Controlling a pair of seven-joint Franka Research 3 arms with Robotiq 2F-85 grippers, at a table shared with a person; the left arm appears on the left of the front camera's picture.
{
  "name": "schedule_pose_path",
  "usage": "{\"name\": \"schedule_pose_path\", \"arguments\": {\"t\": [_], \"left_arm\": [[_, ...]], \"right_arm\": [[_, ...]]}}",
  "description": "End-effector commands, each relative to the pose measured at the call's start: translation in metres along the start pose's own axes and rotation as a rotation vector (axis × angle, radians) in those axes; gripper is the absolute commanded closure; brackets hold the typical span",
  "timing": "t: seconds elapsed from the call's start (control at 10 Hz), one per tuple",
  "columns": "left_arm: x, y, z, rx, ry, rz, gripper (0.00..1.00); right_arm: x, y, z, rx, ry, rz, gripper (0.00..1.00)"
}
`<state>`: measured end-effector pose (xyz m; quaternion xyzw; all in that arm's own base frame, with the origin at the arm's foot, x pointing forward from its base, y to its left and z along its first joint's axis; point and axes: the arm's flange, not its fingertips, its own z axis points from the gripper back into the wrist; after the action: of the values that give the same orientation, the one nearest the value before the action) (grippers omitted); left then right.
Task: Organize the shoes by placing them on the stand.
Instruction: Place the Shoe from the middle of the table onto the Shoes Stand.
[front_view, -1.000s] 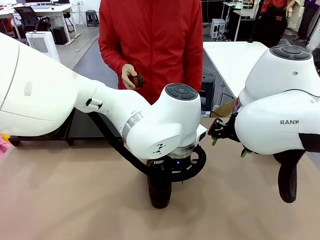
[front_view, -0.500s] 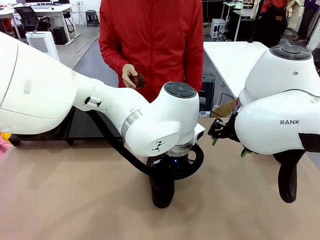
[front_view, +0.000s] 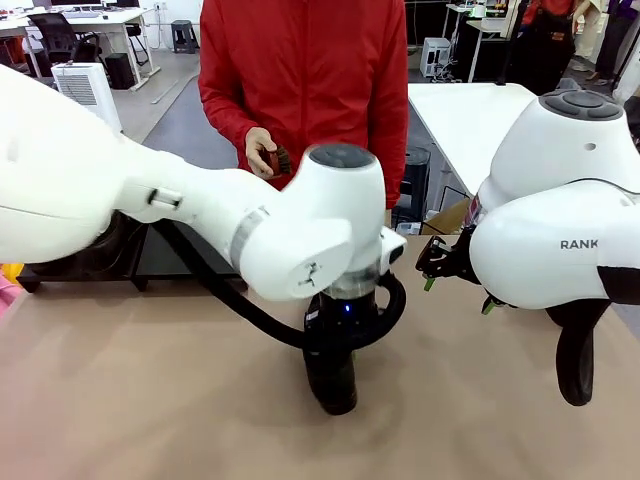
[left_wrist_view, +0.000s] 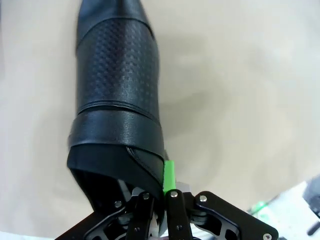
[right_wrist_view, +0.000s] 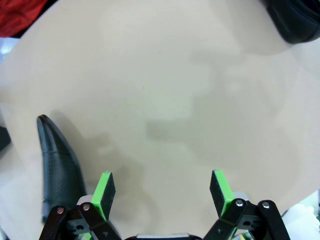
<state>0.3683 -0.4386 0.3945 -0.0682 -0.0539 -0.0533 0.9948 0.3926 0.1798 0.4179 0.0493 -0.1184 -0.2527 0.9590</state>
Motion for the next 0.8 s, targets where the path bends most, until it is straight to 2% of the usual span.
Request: {"name": "schedule_pose_path", "arguments": {"t": [0.0,0.1,0.2,0.3,0.5,0.7], "left_arm": [[-0.015,0.061,0.084,-0.044,-0.120,-0.058,1.00],[-0.010,0.089,0.105,0.006,-0.218,-0.135,1.00],[0.005,0.123,0.111,0.085,-0.350,-0.140,1.00],[0.026,0.164,0.110,0.164,-0.425,-0.115,1.00],[0.061,0.214,0.103,0.224,-0.500,-0.070,1.00],[0.091,0.246,0.104,0.263,-0.557,-0.103,1.00]], "right_arm": [[0.003,0.000,0.002,0.021,0.008,0.015,0.00],[0.003,0.000,0.002,0.021,0.008,0.015,0.00],[0.003,0.000,0.002,0.021,0.008,0.015,0.00],[0.003,0.000,0.002,0.021,0.008,0.015,0.00],[0.003,0.000,0.002,0.021,0.008,0.015,0.00],[0.003,0.000,0.002,0.021,0.008,0.015,0.00]]}}
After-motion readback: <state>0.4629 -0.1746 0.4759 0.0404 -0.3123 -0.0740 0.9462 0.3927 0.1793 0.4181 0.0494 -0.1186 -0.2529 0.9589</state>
